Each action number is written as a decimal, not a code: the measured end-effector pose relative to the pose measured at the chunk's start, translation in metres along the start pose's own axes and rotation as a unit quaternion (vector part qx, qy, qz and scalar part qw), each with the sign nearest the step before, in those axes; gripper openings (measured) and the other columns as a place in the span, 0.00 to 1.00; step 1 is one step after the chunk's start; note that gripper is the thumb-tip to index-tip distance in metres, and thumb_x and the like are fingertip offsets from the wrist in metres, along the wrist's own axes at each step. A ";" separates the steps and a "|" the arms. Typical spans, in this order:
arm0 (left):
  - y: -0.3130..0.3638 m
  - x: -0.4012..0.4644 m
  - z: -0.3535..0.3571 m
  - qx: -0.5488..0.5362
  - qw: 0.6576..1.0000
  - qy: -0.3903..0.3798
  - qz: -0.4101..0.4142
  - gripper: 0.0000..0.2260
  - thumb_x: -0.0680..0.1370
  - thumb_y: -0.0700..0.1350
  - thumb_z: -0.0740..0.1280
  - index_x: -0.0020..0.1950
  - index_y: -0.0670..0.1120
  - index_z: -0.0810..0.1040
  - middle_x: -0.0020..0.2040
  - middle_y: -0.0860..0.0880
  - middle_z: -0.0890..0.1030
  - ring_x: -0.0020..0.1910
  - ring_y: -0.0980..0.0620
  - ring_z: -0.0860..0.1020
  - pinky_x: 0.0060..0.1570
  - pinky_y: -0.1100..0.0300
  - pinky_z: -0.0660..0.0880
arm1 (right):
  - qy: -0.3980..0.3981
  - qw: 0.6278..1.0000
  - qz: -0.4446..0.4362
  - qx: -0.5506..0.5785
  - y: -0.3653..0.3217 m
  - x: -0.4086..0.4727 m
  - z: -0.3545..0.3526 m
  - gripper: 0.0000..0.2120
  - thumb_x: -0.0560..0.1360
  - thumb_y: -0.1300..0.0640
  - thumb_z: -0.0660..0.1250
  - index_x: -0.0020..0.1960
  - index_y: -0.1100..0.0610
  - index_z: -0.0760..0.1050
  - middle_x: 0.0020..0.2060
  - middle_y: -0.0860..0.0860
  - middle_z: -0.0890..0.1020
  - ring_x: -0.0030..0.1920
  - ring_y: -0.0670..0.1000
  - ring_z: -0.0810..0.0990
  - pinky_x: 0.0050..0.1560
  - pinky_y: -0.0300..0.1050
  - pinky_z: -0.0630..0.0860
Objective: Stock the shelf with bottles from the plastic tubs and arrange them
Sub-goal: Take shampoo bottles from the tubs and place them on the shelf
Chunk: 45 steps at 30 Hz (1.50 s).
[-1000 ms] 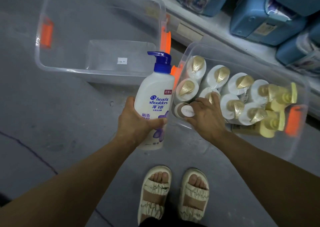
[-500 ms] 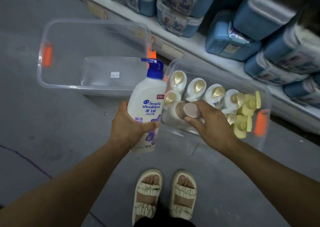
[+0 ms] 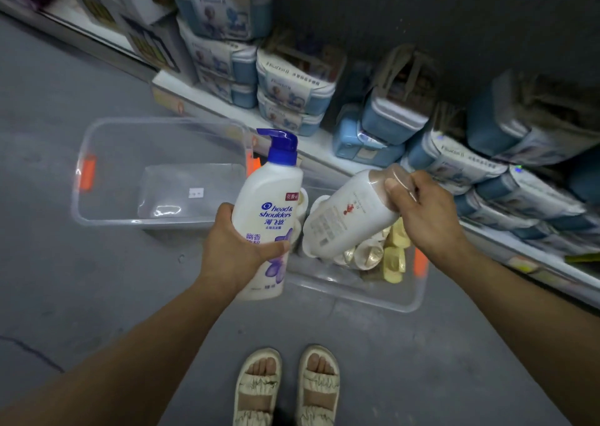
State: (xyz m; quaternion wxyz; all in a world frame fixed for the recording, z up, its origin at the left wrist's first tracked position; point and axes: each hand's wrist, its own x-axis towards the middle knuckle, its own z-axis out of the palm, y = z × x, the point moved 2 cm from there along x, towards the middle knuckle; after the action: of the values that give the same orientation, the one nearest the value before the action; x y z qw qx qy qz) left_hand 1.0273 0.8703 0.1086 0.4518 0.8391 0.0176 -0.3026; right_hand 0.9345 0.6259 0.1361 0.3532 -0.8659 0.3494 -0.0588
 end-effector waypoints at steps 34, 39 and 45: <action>0.462 -0.190 -0.210 -0.076 0.944 -0.048 0.317 0.29 0.53 0.45 0.79 0.49 0.50 0.71 0.42 0.51 0.83 0.41 0.51 0.82 0.41 0.56 0.77 | 0.300 0.938 -0.170 -0.039 -0.368 -0.083 -0.414 0.15 0.71 0.41 0.62 0.37 0.53 0.72 0.28 0.52 0.76 0.31 0.52 0.75 0.36 0.50 0.72; 0.531 -0.215 -0.217 -0.094 0.922 -0.047 0.374 0.34 0.49 0.52 0.78 0.53 0.49 0.74 0.42 0.51 0.85 0.42 0.51 0.83 0.47 0.48 0.80 | 0.323 0.924 -0.169 -0.116 -0.395 -0.081 -0.467 0.21 0.70 0.37 0.57 0.39 0.55 0.72 0.30 0.48 0.72 0.30 0.46 0.69 0.30 0.37 0.60; 0.599 -0.222 -0.214 -0.100 0.896 -0.075 0.425 0.28 0.55 0.45 0.81 0.52 0.48 0.75 0.42 0.47 0.85 0.41 0.45 0.84 0.48 0.44 0.80 | 0.388 0.900 -0.197 -0.041 -0.417 -0.078 -0.522 0.22 0.73 0.43 0.66 0.34 0.62 0.71 0.28 0.55 0.76 0.31 0.56 0.74 0.34 0.51 0.69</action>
State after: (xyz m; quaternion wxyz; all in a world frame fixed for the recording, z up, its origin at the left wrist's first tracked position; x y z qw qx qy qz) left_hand 1.1325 0.7348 0.7605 0.6190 0.6917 -0.3445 -0.1406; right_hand 0.9284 0.5894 0.8079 0.1354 -0.8394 0.2830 -0.4438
